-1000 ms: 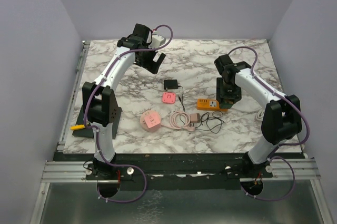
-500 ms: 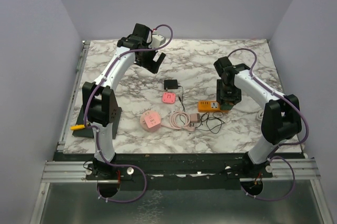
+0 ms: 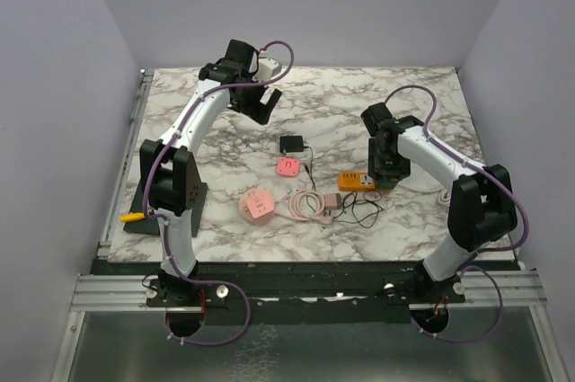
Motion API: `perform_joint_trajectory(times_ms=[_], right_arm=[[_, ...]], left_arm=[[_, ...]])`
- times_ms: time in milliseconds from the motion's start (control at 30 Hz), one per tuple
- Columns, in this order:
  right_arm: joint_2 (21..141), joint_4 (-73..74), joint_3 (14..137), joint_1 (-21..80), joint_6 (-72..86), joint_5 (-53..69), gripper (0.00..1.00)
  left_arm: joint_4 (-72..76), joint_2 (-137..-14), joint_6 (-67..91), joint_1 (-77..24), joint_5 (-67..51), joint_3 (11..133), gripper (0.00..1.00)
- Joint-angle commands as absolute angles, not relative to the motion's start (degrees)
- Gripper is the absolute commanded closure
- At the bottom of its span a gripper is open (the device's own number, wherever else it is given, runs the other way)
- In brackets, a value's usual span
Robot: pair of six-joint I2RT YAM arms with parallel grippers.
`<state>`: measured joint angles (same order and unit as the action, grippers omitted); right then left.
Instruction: Insert the plug
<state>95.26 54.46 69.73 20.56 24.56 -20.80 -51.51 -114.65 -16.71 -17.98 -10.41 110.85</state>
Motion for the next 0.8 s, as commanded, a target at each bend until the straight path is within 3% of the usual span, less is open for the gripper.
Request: perform_joint_trajectory(times_ms=[0, 267, 367, 433, 600, 633, 767], right_arm=[[98.7, 55.5, 63.8, 20.7, 26.8, -22.0, 0.99], [99.3, 54.0, 62.1, 20.7, 27.4, -21.1, 0.98], [99.0, 54.6, 63.3, 20.7, 27.7, -21.5, 0.63], [98.3, 54.8, 64.2, 20.7, 27.9, -21.9, 0.51], [96.1, 55.7, 66.7, 20.7, 28.3, -23.9, 0.07], [95.8, 55.8, 67.3, 20.7, 28.4, -23.9, 0.01], [94.0, 56.5, 69.9, 20.7, 28.5, -23.5, 0.00]], left_arm=[[-51.2, -113.5, -16.8, -17.4, -9.6, 112.3, 0.01], [-51.2, -113.3, -17.0, -17.2, -9.4, 112.7, 0.01], [-51.5, -113.1, -17.3, -17.2, -9.3, 112.4, 0.01], [-51.8, -112.9, -17.5, -17.2, -9.5, 112.0, 0.01], [-52.7, -112.6, -18.0, -17.2, -9.7, 112.3, 0.01], [-52.9, -112.5, -18.1, -17.2, -9.8, 112.4, 0.01], [-53.5, -112.1, -18.3, -17.2, -9.7, 112.8, 0.01]])
